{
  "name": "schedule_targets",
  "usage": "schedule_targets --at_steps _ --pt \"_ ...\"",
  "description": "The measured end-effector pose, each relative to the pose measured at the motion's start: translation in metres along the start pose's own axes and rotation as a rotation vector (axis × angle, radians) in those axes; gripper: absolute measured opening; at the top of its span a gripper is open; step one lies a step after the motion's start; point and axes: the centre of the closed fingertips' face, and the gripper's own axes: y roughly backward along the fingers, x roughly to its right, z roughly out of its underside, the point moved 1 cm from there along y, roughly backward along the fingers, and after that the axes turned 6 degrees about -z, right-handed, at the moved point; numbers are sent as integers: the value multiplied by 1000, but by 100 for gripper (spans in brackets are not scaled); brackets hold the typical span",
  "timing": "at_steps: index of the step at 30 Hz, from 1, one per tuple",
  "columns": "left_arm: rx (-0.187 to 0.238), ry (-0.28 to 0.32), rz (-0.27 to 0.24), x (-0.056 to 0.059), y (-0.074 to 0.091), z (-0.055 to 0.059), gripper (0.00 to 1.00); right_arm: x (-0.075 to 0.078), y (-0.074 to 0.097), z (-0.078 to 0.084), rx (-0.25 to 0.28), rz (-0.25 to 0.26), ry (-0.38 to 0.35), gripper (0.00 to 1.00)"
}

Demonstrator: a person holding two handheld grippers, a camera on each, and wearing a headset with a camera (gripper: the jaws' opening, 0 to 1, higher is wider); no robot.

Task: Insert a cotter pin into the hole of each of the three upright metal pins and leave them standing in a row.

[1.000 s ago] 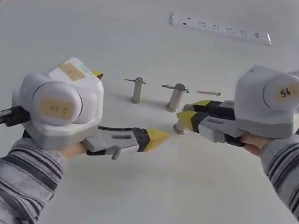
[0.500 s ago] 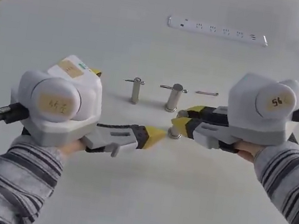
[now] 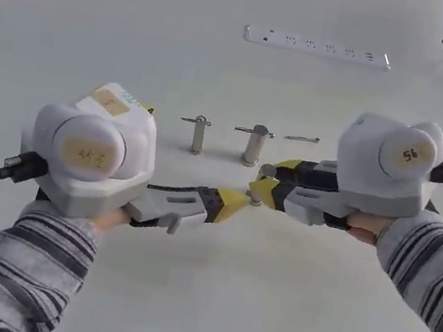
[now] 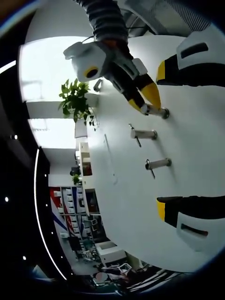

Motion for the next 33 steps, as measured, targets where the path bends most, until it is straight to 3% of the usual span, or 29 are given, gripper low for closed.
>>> schedule_targets --at_steps 6,9,16,21,25,33 --pt "-13 3 -6 -1 0 3 98 0 11 -7 29 -12 -39 28" --pt "-2 -6 -10 0 0 1 98 0 19 -10 12 -26 -15 29" --pt "-27 -11 -16 -2 1 8 98 11 42 -25 -18 -34 27 29" --pt "-21 -11 -19 -2 2 6 98 36 55 -24 -84 -24 78 29" --pt "40 31 -23 -1 5 -6 97 52 60 -27 -127 -28 109 28" --pt "9 1 -36 -3 9 -7 97 80 55 -27 -220 -37 168 27"
